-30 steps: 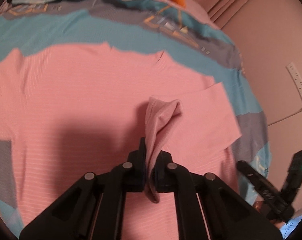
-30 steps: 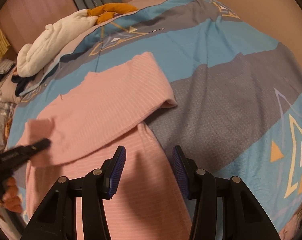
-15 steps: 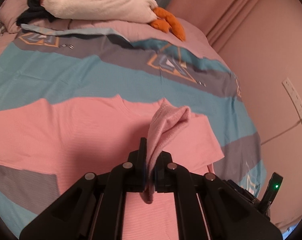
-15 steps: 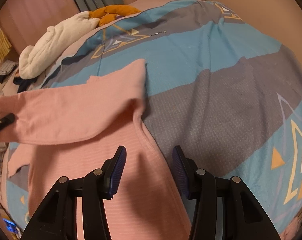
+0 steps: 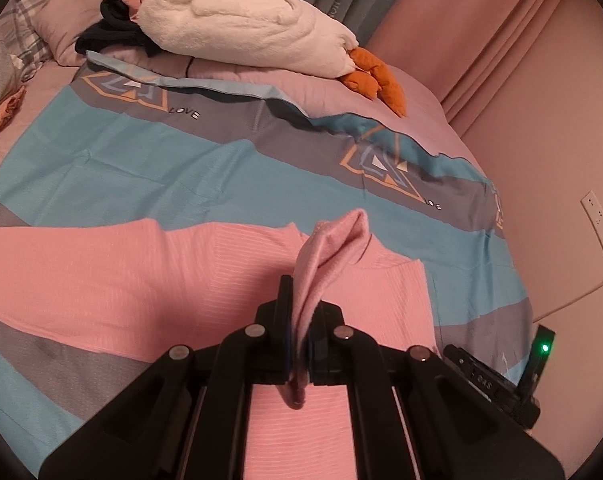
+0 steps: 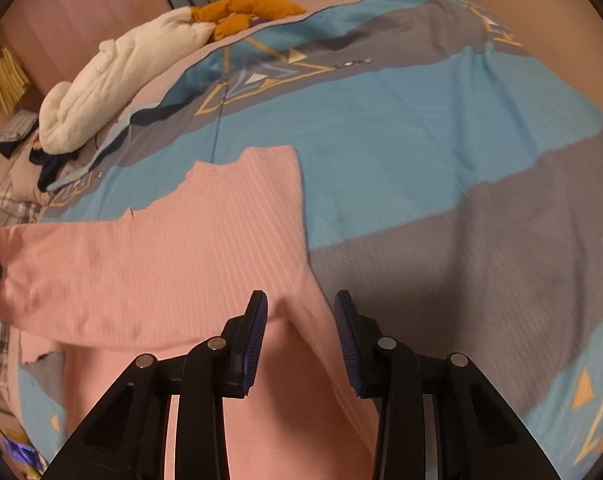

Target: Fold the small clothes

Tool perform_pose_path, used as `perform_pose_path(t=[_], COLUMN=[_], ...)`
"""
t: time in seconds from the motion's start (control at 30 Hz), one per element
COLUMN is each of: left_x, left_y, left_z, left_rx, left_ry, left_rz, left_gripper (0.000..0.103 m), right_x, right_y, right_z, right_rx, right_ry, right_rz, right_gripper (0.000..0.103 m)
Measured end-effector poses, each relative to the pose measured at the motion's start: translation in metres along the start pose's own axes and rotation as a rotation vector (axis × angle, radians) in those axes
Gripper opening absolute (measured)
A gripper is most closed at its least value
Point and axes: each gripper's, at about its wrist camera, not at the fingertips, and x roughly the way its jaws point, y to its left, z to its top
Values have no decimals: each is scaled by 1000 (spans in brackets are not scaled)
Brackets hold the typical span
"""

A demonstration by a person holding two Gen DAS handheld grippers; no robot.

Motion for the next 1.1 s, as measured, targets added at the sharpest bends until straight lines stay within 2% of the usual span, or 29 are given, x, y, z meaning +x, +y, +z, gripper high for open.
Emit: perform_pose_path(t=[0.27, 0.53, 1.1], left_x=[-3, 2, 31], left_y=[16, 31, 67], left_z=[1, -2, -31], left_rx=[-23, -53, -105], left_ry=[0, 16, 97], left_rz=[34, 55, 128], left_gripper=[5, 5, 6], right_x=[36, 35, 40], right_y=[14, 15, 16], right_z=[1, -5, -1], right_rx=[-54, -79, -84], right_ry=[90, 92, 96], right_rz=[-42, -61, -72], right_gripper=[36, 36, 36])
